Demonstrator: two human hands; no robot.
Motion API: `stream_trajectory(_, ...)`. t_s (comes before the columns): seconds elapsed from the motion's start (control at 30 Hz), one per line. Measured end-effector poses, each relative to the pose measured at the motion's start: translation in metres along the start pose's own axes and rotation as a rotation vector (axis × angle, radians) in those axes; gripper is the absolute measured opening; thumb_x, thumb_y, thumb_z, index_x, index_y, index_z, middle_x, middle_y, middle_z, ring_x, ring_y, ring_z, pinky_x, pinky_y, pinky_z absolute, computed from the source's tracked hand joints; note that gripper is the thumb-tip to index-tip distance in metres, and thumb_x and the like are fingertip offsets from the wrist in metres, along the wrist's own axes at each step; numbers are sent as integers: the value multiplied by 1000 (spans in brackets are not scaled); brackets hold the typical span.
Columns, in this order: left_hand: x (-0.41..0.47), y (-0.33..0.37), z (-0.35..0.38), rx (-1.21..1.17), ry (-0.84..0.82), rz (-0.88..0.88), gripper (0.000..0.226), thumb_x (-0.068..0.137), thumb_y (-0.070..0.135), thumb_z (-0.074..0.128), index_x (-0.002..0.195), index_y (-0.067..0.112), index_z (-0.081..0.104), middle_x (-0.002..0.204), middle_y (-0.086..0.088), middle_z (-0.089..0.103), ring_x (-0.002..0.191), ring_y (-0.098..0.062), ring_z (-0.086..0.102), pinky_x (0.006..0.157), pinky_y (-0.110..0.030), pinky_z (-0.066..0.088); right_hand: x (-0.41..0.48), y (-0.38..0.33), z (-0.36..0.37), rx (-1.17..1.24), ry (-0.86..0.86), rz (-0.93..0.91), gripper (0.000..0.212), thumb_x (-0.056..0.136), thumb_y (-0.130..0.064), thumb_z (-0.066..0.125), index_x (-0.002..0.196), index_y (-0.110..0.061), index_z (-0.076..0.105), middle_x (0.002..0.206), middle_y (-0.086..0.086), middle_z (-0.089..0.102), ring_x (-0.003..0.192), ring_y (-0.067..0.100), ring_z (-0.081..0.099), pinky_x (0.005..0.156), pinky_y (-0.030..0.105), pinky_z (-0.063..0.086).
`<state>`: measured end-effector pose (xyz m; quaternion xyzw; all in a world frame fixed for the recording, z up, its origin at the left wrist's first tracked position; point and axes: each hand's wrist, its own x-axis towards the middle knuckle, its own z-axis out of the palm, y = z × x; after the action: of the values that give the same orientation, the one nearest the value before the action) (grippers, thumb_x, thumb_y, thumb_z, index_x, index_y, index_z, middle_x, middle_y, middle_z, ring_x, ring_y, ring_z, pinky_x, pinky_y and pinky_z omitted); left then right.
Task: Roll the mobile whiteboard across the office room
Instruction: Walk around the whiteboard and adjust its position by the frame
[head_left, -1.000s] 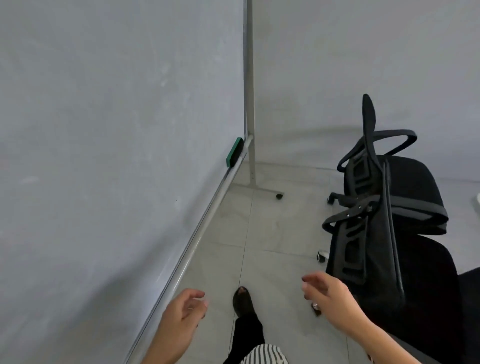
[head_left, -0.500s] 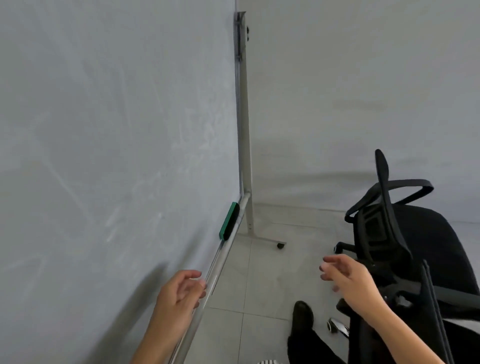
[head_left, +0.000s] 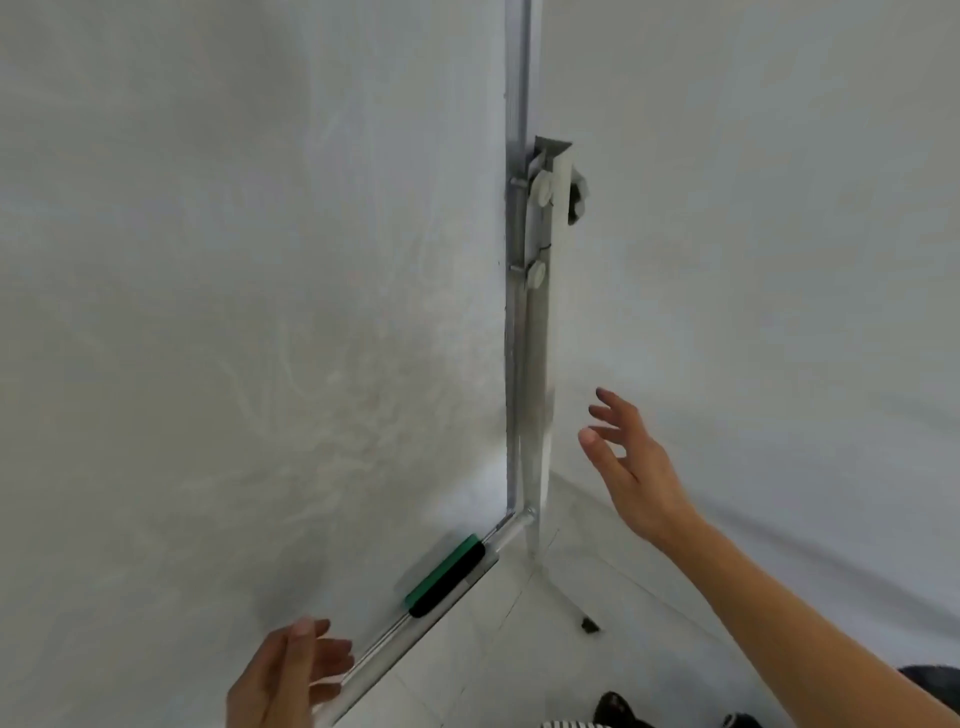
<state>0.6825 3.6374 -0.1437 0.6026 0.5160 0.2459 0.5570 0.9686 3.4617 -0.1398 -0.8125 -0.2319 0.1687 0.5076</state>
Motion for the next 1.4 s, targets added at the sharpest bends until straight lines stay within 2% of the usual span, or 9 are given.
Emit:
stream_trajectory(0.1,-12,11,34,-8,72,3,28,97,11,46,80,0,65,56,-3,73,53,-27,69,40,-21,51,48,-28,-1,-71,-191,-216,56,94,-59,28,141,-30,28,129,-12,56,110,3,56,90,25,45)
stream_trajectory(0.23,-16,34,67,21,114,46,22,95,10,50,83,4,67,68,-5,76,72,-37,69,55,-33,54,87,-38,12,-164,-226,-340,10,99,-40,32,104,-32,34,64,-14,48,55,4,49,55,22,34)
stream_trajectory(0.5,22,114,87,187,113,296,24,84,50,52,88,30,65,87,14,73,79,-5,70,75,-32,54,164,-61,57,-176,-413,-454,35,100,-31,41,129,-12,38,84,-16,55,71,5,55,68,25,44)
stream_trajectory(0.63,69,164,91,232,168,433,14,82,48,51,88,39,60,83,10,72,84,-4,67,73,-18,53,214,-75,87,-265,-517,-431,36,98,-32,47,125,-9,39,108,12,64,94,30,63,84,45,53)
stream_trajectory(0.73,104,198,93,297,201,562,14,87,40,54,97,32,59,90,17,66,87,2,62,66,-7,48,243,-90,112,-313,-561,-426,45,97,-31,50,133,-8,36,117,14,62,102,31,61,88,39,50)
stream_trajectory(0.87,143,230,85,485,367,814,23,91,30,58,107,15,62,102,5,63,87,-8,61,70,-19,49,273,-109,150,-321,-594,-436,45,96,-30,51,133,-9,36,121,13,61,106,32,60,89,38,49)
stream_trajectory(1.0,185,227,66,772,674,996,28,87,21,62,109,5,65,129,-21,57,124,-36,51,94,-42,47,300,-127,188,-286,-619,-441,43,96,-30,52,131,-10,37,119,12,62,106,31,60,90,38,49)
stream_trajectory(1.2,245,203,17,936,941,740,56,87,32,63,135,9,48,152,-31,28,144,-46,20,109,-61,28,346,-152,242,-261,-709,-506,44,96,-31,52,132,-12,37,121,10,60,107,28,59,93,41,49)
stream_trajectory(1.4,298,196,-35,961,1104,435,90,80,47,70,149,12,24,157,-31,9,147,-45,6,115,-60,16,398,-181,301,-214,-886,-547,40,94,-24,56,128,-12,38,111,9,64,96,25,63,84,34,50)
